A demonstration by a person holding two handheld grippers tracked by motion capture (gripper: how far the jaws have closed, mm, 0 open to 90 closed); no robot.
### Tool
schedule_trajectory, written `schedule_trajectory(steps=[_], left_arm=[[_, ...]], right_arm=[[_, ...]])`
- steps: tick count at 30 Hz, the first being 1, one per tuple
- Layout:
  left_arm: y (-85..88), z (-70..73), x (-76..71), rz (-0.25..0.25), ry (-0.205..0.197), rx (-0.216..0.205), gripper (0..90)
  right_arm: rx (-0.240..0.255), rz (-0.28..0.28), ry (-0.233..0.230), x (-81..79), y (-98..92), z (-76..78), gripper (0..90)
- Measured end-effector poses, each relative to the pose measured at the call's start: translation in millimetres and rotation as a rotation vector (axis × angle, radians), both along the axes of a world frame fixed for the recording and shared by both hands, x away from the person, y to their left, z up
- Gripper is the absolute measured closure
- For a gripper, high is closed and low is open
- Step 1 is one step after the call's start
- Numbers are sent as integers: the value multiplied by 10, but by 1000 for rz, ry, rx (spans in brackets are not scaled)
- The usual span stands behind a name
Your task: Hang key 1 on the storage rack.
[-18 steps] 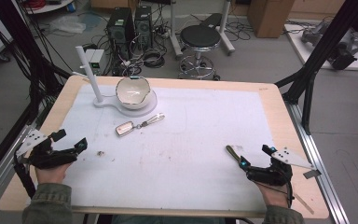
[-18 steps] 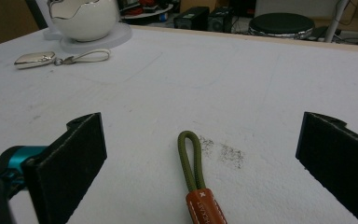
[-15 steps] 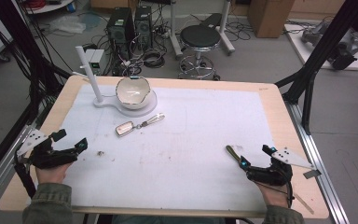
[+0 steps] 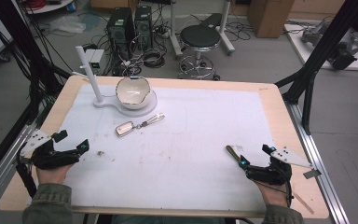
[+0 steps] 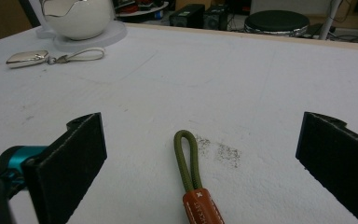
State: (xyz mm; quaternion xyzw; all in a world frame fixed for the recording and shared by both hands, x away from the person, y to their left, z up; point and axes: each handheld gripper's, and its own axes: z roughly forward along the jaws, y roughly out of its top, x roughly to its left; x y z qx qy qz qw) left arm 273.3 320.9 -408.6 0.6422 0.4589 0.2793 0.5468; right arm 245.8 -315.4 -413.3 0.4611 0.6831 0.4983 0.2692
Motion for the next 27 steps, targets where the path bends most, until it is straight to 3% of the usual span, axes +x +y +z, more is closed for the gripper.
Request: schedule_trajectory(steps=[12, 27], left_arm=[[0, -6, 6, 0, 5, 0, 17], [1, -14, 11, -6, 10, -6, 17]], right_arm=[[-56, 8, 40, 48, 37, -28, 5], [-167, 41, 155, 154, 118, -122, 6]])
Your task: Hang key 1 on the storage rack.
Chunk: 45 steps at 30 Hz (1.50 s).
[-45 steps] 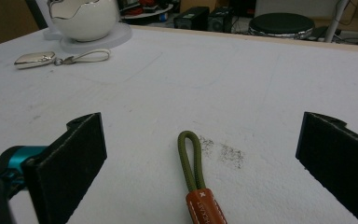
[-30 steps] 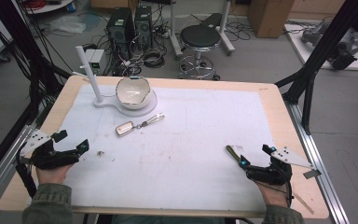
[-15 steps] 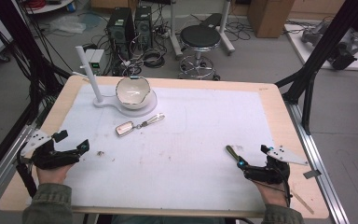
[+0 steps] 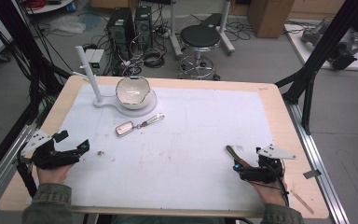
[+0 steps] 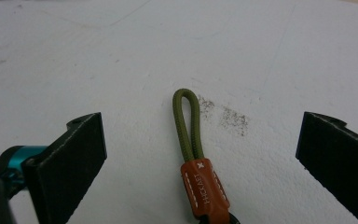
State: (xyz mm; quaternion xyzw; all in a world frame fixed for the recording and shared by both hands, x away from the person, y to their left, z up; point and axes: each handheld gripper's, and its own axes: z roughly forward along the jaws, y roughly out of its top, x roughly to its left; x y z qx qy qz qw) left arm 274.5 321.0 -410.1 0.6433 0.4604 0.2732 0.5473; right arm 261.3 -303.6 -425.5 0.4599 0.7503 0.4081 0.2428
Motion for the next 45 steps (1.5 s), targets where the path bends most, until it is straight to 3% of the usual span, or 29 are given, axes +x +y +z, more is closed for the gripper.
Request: schedule_trajectory(steps=[6, 12, 15, 21, 28, 34, 38, 39, 45], left_arm=[[-3, -2, 1, -3, 2, -3, 17], [-5, -4, 3, -10, 3, -5, 17], [-6, -6, 4, -12, 5, -6, 17], [-7, -6, 4, -14, 7, -6, 17], [-10, -7, 5, -19, 8, -8, 17], [-11, -9, 7, -22, 9, -6, 17], [-10, -8, 6, -24, 9, -6, 17], [-10, -8, 6, -23, 9, -7, 17], [-10, -10, 7, -23, 8, -6, 17]], right_arm=[[-15, 12, 40, 20, 7, -25, 42], [-12, -32, 74, 40, -19, -43, 56], [-11, -68, 101, 52, -54, -62, 135], [-23, -105, 126, 72, -89, -93, 194], [-59, -101, 141, 88, -74, -119, 265], [-140, -76, 182, 105, -26, -146, 411], [-118, -46, 199, 106, -28, -137, 540], [-118, -27, 197, 100, -19, -129, 631], [-123, -14, 201, 96, -1, -117, 696]])
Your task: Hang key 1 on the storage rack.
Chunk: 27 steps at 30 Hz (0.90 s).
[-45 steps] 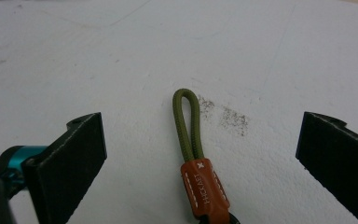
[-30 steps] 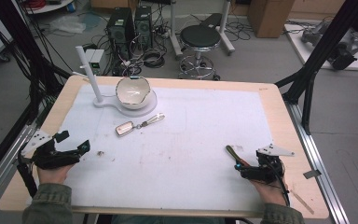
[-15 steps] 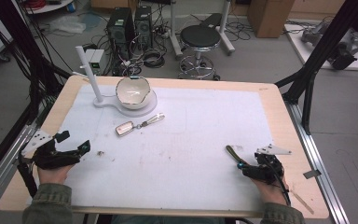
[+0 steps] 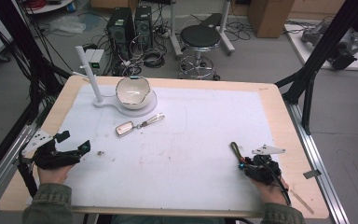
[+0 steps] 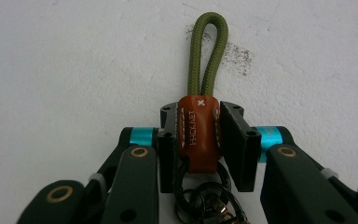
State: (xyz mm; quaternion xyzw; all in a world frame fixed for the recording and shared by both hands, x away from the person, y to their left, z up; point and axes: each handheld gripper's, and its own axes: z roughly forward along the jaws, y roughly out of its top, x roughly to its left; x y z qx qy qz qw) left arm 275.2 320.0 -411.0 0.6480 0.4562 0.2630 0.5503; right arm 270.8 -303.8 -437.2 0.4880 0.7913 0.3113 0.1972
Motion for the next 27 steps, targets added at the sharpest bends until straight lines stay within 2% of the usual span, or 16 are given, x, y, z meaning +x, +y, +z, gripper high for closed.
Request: schedule_trajectory(steps=[3, 5, 10, 17, 19, 25, 27], left_arm=[[0, 1, -1, 1, -1, -2, 17], [1, 0, 0, 2, -1, 1, 17], [-1, 1, -2, 3, -1, -2, 17], [-2, 0, -1, 3, -1, 4, 17], [-4, -1, 2, 2, -1, 3, 17], [-5, -3, 5, 3, 1, 2, 17], [-7, -3, 6, 3, 2, 3, 17]], right_arm=[[-5, 4, -3, -5, 4, 4, 706], [-34, 12, -15, -14, 27, 8, 710], [-54, 16, -28, -26, 50, 19, 713], [-55, 42, -64, -26, 108, 98, 715], [-33, 54, -69, -18, 139, 150, 715], [-15, 72, -91, 9, 155, 236, 717], [18, 64, -101, 30, 150, 293, 718]])
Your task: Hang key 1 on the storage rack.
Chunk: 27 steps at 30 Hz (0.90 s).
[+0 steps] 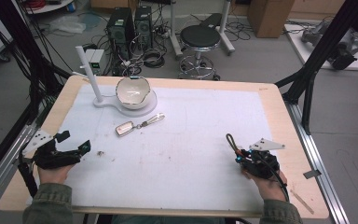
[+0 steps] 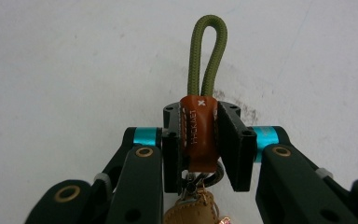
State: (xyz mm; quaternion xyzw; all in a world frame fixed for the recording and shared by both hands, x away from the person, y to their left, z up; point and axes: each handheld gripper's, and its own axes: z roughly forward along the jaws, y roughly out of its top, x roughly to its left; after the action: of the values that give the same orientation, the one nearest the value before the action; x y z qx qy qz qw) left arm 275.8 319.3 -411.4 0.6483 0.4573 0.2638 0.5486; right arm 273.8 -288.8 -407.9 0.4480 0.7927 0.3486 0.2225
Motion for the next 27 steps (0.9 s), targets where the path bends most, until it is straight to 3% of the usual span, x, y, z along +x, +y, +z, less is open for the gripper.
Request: schedule_trajectory(steps=[15, 27], left_arm=[[-9, 0, 0, -2, 0, -6, 17], [-5, 2, 3, -1, -2, -11, 17]], right_arm=[[60, 65, -63, 130, 159, 381, 718], [115, 120, -61, 264, 363, 604, 719]])
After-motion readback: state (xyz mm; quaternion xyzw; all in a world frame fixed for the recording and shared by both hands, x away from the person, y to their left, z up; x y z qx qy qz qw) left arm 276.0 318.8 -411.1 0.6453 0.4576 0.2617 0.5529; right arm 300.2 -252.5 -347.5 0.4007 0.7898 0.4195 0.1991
